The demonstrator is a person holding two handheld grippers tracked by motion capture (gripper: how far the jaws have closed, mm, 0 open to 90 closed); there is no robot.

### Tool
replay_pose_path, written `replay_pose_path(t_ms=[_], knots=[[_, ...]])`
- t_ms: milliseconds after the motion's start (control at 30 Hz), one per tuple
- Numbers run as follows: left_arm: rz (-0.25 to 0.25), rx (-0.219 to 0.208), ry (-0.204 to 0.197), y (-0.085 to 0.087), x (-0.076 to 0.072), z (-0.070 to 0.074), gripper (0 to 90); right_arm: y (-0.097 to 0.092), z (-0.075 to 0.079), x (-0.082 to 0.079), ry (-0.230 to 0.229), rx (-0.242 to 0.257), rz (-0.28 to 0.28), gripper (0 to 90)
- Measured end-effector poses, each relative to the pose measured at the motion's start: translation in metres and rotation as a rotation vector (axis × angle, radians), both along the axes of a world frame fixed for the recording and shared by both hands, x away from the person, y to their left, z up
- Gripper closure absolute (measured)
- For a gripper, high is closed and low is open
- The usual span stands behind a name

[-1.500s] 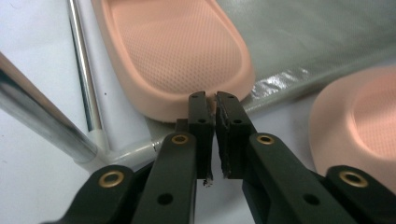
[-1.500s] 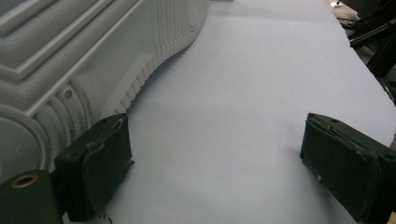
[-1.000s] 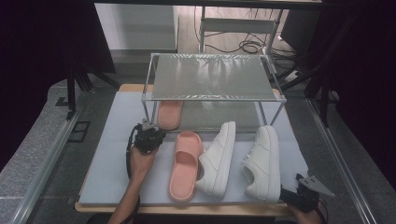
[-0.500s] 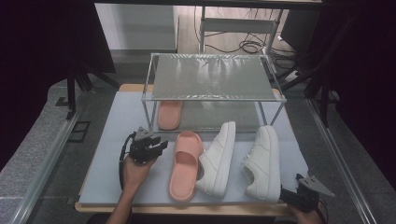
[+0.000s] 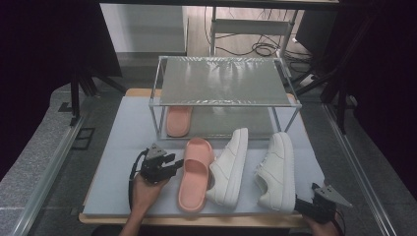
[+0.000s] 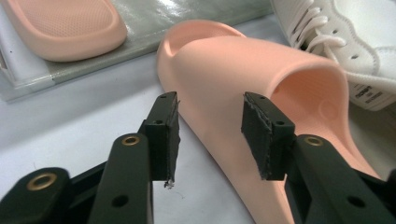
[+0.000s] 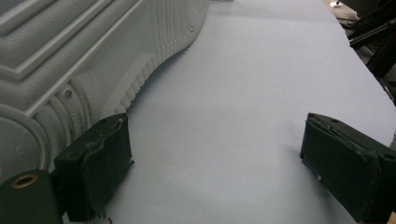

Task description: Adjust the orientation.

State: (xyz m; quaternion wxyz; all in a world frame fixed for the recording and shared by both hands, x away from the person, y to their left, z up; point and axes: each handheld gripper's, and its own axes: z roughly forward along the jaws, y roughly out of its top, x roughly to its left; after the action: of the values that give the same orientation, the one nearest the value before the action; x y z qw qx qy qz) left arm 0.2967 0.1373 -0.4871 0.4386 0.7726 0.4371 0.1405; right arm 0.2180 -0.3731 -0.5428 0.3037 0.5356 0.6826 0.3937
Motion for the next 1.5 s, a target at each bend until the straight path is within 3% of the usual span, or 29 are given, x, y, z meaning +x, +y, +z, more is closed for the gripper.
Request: replay_pose_path(t_ms=[200,400,567,767,900,1500], knots=[[0.003,-0.034,0.006,0.002,-0.003,-0.002,57.0,0.000,0.000,0.000,0.000,0.000,0.000,8.3],[-0.015,-0.093,-0.007,0.006,-0.013,0.005,56.7,0.000,0.000,0.000,0.000,0.000,0.000,8.3],[-0.041,-0.048,0.001,-0.002,-0.016,0.005,56.3,0.000,0.000,0.000,0.000,0.000,0.000,8.3],[-0.039,0.012,0.021,-0.017,-0.006,-0.006,57.5,0.000,0.000,0.000,-0.001,-0.001,0.000,8.2],[-0.029,0.028,0.033,-0.023,0.000,-0.011,61.5,0.000,0.000,0.000,-0.001,-0.001,0.000,8.3],[0.049,-0.050,0.053,-0.012,0.008,-0.007,78.0,0.000,0.000,0.000,0.000,0.000,0.000,8.3]])
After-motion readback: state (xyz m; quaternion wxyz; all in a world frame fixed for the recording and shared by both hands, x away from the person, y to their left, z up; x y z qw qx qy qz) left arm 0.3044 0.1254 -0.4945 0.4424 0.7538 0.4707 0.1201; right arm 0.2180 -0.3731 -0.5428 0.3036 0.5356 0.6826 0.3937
